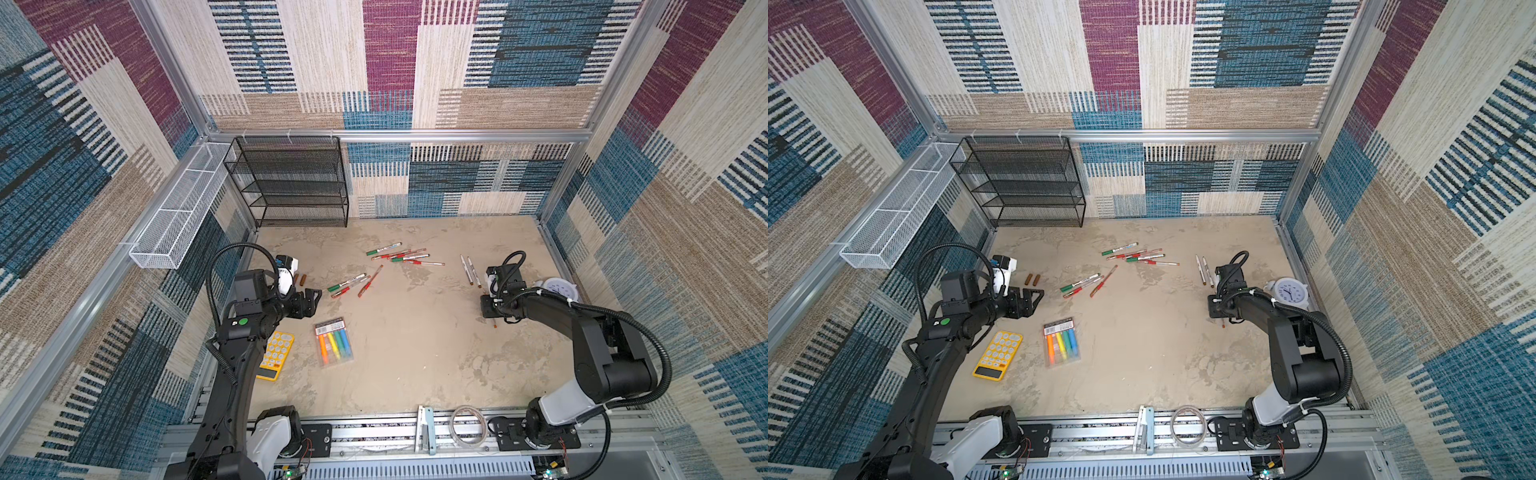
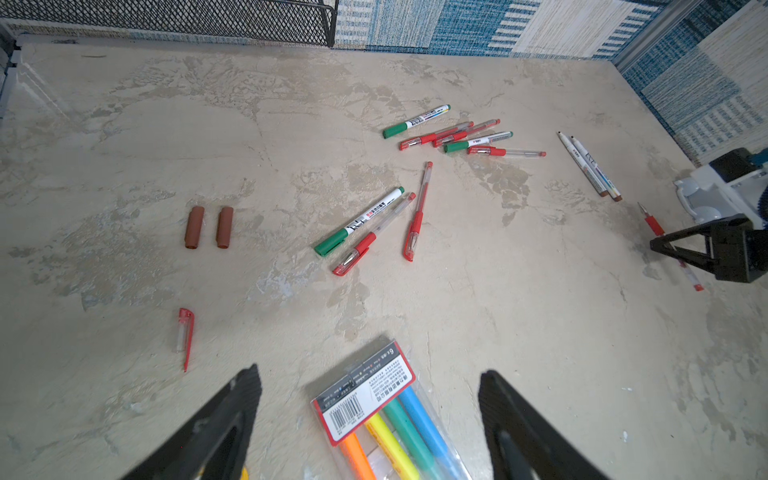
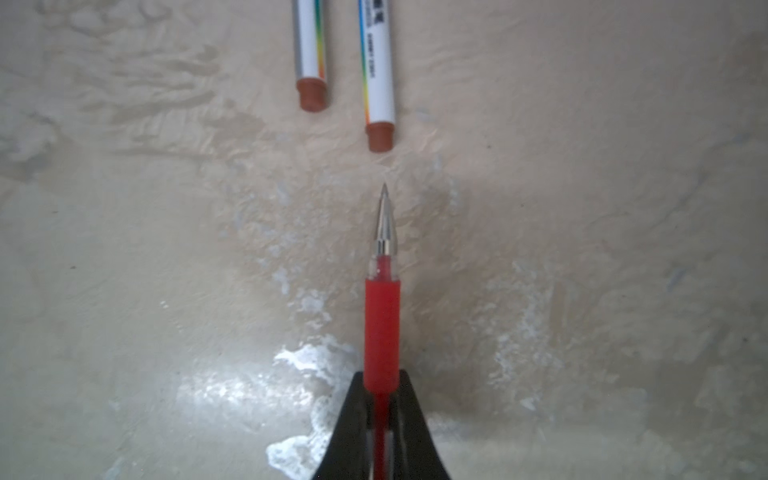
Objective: Open the pen caps
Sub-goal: 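Lower the uncapped red pen onto the table and open right gripper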
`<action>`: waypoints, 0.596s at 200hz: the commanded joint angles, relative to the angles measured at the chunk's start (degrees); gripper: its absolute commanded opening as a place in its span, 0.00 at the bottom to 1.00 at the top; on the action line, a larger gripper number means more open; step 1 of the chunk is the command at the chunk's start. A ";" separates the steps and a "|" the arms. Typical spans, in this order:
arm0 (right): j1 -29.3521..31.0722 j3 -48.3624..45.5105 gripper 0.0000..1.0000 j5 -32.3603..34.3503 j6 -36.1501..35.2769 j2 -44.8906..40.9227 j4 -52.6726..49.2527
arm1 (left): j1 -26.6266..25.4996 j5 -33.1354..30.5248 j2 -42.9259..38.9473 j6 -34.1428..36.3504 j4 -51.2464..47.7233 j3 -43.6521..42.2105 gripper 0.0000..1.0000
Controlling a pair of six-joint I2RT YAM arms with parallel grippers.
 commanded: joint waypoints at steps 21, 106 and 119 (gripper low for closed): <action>-1.18 0.56 0.01 0.81 -1.26 2.97 1.12 | 0.60 1.15 0.30 -1.11 1.19 0.12 0.86; -1.43 0.94 0.21 0.77 -0.74 4.44 0.95 | 0.98 1.86 0.47 -1.52 1.96 -0.17 0.85; -1.43 1.00 0.22 0.42 -0.53 3.82 0.59 | 1.00 1.36 0.71 -1.63 1.51 0.19 0.85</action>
